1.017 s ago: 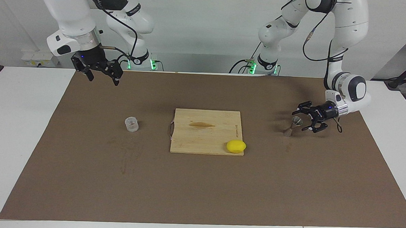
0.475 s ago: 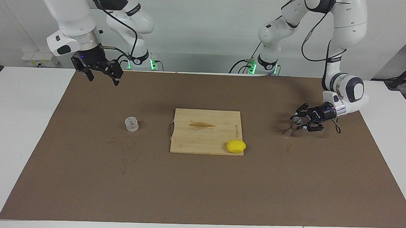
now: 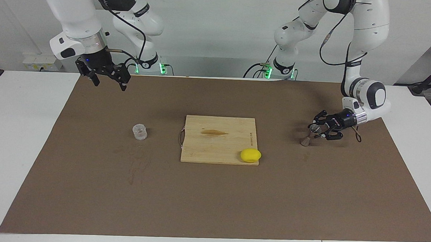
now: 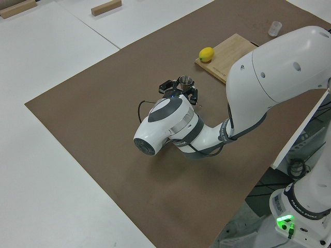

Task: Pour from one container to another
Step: 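Lift the metal cup with the left gripper and carry it over the board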

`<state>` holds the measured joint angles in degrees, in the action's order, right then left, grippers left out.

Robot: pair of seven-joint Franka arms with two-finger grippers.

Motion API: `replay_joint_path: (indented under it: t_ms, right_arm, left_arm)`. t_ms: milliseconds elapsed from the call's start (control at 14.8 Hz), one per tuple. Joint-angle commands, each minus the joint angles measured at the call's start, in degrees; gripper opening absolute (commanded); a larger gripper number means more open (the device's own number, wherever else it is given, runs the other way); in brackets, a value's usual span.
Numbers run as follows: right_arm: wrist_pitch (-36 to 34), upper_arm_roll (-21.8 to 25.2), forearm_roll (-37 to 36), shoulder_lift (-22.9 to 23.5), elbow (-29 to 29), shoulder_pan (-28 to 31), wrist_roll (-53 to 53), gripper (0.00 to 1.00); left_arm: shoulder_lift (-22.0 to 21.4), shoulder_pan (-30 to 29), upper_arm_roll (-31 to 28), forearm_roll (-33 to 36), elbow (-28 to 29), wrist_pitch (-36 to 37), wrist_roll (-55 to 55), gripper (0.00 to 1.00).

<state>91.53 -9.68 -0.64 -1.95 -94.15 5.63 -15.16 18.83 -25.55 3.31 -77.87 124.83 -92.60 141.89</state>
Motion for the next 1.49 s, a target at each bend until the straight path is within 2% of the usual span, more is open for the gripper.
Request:
replay_joint_path:
  t_ms: [0,271,678,881,1153,1424]
  right_arm:
    - [-0.12,-0.25,1.43,-1.39,-1.30,0.88,1.44,1.00]
    - [-0.12,-0.25,1.43,-1.39,-1.30,0.88,1.44,1.00]
    - [-0.12,-0.25,1.43,-1.48,-1.30,0.79,1.44,1.00]
    - [-0.12,-0.25,1.43,-1.39,-1.30,0.79,1.44,1.00]
    - [-0.12,-0.25,1.43,-1.39,-1.30,0.79,1.44,1.00]
    - [-0.12,-0.25,1.43,-1.39,-1.30,0.88,1.44,1.00]
  left_arm:
    - [-0.02,4.71,-0.41,-3.16,-0.38,1.71,-2.04,0.39]
    - [-0.81,11.03,-0.41,-5.35,0.06,3.21,-6.18,0.40]
    - [-3.36,20.97,-0.41,-13.52,1.99,-0.47,-6.36,0.41]
    - [-4.50,26.85,-0.32,-18.79,2.44,-5.73,-6.36,0.41]
    - [-4.94,37.57,-0.40,-28.98,2.44,-12.86,-6.27,0.41]
    - [-4.77,45.49,-0.41,-34.79,1.99,-18.58,-5.31,0.41]
